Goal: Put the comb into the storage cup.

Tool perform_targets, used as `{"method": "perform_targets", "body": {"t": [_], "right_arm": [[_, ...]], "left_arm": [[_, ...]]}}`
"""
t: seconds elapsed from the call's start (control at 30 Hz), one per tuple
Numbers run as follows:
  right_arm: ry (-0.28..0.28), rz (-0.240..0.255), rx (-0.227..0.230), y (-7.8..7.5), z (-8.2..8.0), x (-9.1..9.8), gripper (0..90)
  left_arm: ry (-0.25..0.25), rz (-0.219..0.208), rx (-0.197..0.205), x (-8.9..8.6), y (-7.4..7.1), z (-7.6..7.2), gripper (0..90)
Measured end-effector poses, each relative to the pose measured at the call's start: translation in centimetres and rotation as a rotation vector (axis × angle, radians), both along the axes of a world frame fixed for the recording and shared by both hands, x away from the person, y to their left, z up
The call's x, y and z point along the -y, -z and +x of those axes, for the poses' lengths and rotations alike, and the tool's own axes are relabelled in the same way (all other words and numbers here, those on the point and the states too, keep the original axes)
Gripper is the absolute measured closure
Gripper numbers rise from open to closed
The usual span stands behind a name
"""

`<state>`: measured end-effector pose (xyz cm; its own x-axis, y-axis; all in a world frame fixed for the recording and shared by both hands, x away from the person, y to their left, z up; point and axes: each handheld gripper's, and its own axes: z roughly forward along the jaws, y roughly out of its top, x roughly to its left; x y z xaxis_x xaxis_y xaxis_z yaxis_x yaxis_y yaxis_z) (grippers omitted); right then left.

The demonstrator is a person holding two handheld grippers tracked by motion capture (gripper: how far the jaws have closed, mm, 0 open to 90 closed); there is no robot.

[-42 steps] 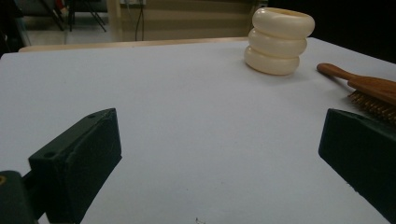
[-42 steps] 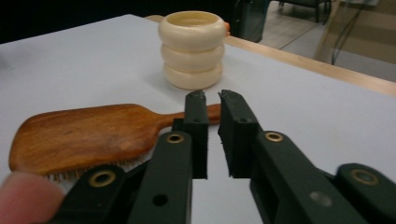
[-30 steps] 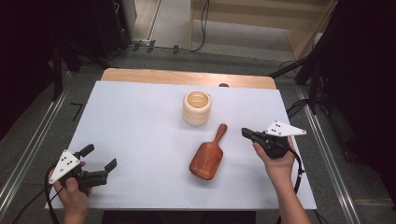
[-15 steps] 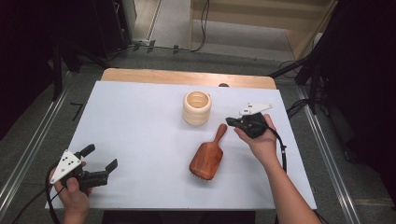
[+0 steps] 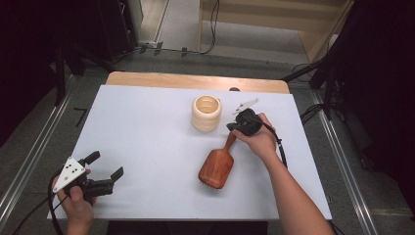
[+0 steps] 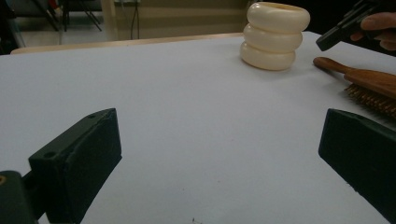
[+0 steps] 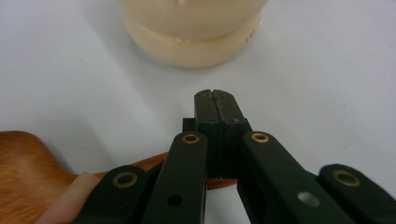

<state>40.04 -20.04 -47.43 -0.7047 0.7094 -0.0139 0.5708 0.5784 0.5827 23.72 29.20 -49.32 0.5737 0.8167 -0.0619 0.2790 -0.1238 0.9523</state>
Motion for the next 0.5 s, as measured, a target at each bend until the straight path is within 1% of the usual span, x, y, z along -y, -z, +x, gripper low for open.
{"method": "perform_targets", "body": {"t": [0.07,0.1,0.13,0.2,0.33,0.37,0.47,0.5], "right_arm": [[0.002,-0.031,-0.02,0.5,0.4,-0.2,88.5],[-0.004,-0.04,-0.024,0.8,0.6,-0.2,88.5],[0.005,-0.044,-0.035,1.0,0.7,-0.3,88.5],[0.007,-0.034,-0.038,1.2,1.0,-0.3,88.4],[0.014,-0.034,-0.045,1.5,1.3,-0.4,88.4],[0.016,-0.041,-0.041,1.5,1.3,-0.4,88.4],[0.017,-0.055,-0.046,1.6,1.5,-0.5,88.4],[0.025,-0.053,-0.05,1.6,1.5,-0.5,88.4]], "left_arm": [[0.0,0.0,0.0,0.0,0.0,0.0,0.0],[0.0,0.002,-0.002,0.0,0.0,0.0,0.0],[0.0,0.002,-0.002,0.0,0.0,0.0,0.0],[0.0,0.003,-0.001,0.0,0.0,0.0,0.0],[0.001,0.004,-0.001,0.1,0.0,0.1,0.0],[0.001,0.005,-0.001,0.1,0.0,0.1,0.0],[0.001,0.004,-0.001,0.1,0.0,0.1,0.0],[0.001,0.005,-0.001,0.0,0.0,0.1,0.0]]}}
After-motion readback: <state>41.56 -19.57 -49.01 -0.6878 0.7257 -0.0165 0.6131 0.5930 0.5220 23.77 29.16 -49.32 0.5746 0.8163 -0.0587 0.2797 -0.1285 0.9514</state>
